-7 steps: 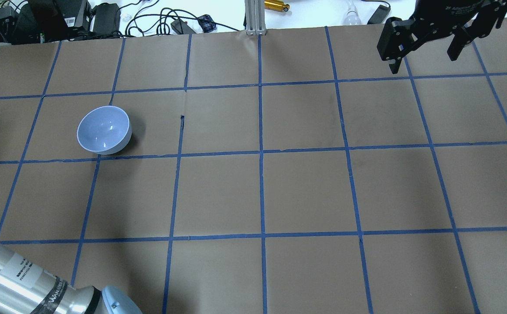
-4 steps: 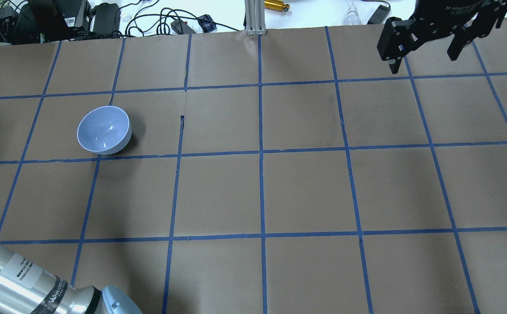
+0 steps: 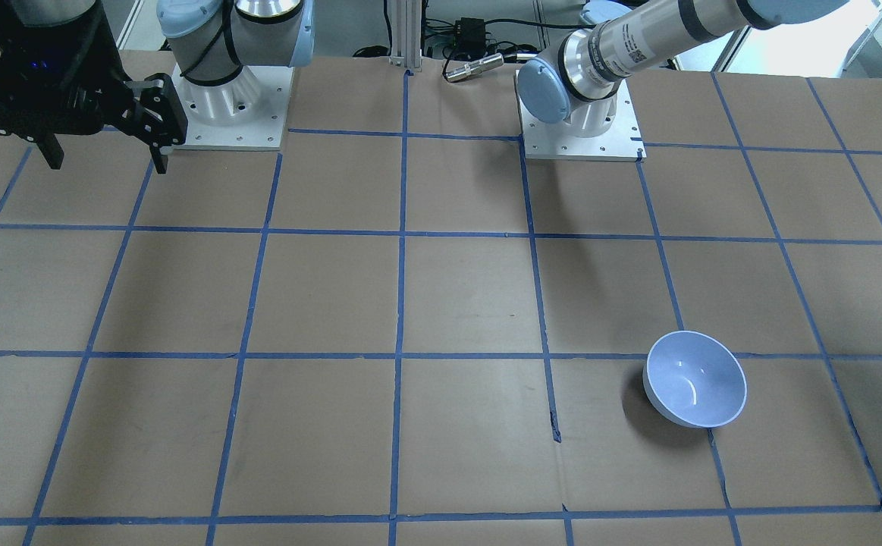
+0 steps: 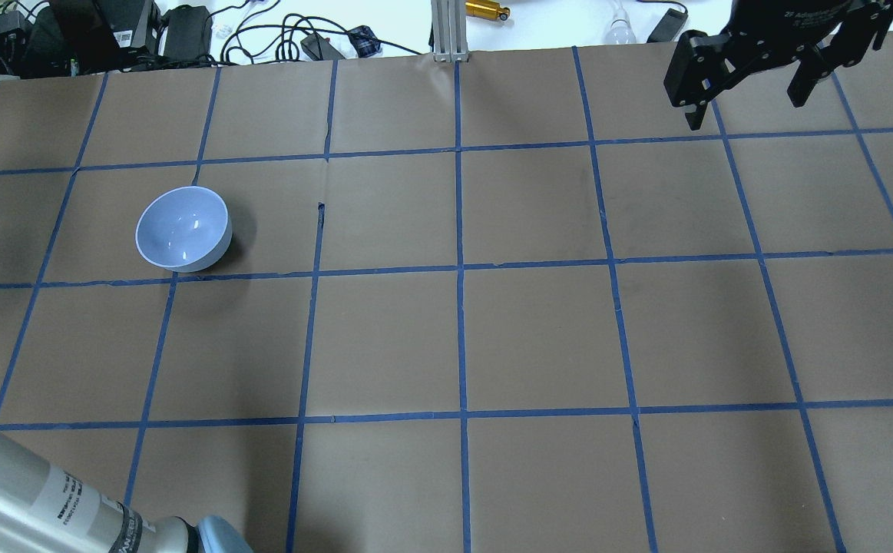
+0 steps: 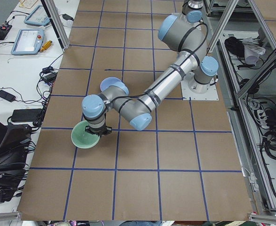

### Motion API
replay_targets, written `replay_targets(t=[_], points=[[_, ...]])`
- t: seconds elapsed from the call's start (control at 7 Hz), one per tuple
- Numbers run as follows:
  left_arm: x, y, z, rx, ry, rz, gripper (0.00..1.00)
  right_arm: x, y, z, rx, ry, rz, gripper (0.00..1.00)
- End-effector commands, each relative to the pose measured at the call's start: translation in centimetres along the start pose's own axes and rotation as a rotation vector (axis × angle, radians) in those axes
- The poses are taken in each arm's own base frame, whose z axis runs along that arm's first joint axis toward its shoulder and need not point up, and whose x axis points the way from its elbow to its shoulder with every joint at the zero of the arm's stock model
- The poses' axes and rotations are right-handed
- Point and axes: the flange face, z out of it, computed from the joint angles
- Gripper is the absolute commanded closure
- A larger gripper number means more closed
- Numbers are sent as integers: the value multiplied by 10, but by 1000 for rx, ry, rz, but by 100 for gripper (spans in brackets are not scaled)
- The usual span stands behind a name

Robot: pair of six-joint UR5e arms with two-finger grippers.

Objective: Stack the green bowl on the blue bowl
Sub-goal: 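Lift the green bowl with the left gripper and carry it over the blue bowl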

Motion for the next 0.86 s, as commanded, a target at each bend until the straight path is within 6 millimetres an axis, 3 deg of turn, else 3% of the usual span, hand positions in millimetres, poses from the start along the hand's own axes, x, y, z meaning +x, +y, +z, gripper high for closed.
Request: replay_targets(t=[0.0, 0.29, 0.57, 0.71], points=[[6, -128, -24, 40, 28, 70, 100, 0, 0, 0, 0, 0, 0, 0], [22, -226, -29, 51, 50, 28, 100, 0, 0, 0, 0, 0, 0, 0], [43, -294, -27, 52, 74, -22, 100, 0, 0, 0, 0, 0, 0, 0], [59, -320, -15, 54, 92, -51, 100, 0, 0, 0, 0, 0, 0, 0]])
